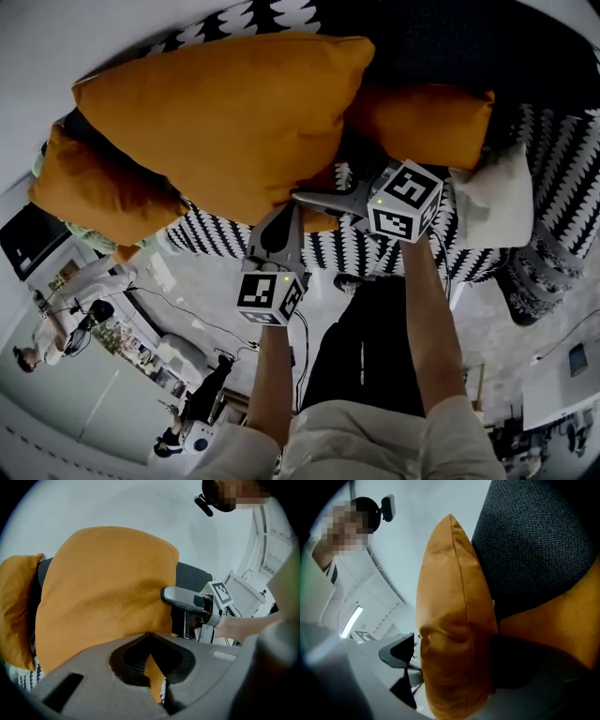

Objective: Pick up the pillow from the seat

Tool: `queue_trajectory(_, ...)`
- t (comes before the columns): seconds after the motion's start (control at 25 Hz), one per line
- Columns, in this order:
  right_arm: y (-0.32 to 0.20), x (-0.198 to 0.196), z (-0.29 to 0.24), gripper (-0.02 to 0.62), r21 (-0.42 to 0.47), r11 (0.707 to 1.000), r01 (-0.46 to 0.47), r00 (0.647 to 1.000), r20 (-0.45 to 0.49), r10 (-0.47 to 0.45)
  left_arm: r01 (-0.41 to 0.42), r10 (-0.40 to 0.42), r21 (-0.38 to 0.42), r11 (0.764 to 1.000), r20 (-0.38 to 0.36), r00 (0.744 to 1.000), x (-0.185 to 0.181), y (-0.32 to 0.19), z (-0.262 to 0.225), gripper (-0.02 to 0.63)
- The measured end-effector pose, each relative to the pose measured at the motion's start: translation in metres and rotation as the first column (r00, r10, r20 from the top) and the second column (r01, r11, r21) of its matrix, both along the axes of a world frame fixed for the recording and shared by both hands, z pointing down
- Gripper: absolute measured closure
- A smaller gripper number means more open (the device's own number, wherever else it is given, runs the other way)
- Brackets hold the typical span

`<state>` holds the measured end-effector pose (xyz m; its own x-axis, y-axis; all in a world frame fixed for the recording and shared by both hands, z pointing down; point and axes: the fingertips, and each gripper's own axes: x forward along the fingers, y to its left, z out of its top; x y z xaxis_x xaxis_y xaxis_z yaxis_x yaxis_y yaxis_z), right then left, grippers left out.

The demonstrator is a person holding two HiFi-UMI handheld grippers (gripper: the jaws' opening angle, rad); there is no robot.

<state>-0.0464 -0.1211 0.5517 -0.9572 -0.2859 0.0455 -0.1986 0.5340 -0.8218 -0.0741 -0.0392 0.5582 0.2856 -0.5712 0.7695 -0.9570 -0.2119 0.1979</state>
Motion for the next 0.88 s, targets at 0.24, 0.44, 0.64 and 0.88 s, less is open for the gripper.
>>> queue_trajectory(0.24, -0.018, -0.012, -0.005, 0.095, 0.037, 0.999, -0.008, 1.0, 0.007, 0.008, 0.014, -0.013, 0.015, 1.0, -0.035, 0.999, 0.002, 0.001, -0.002, 0.6)
queue_trajectory(0.44, -0.021, -0.019, -0.008, 0.066, -0.005, 0.993, 0.117, 0.989, 0.086, -0.117, -0.001, 0.002, 0.025, 1.0, -0.05, 0.999, 0.007, 0.002, -0.001, 0.6)
queue_trajectory(0.64, -0.029, -0.035, -0.004, 0.054, -0.026, 0.992, 0.121, 0.988, 0.099, -0.118, 0.026, -0.023, 0.035, 0.999, -0.075, 0.997, -0.002, -0.002, -0.002, 0.6)
queue_trajectory(0.88, -0.019, -0.048, -0.027, 0.055, -0.013, 0.985, 0.171, 0.978, 0.126, -0.169, 0.045, -0.04, 0.052, 0.998, -0.09, 0.995, -0.011, -0.002, -0.004, 0.6)
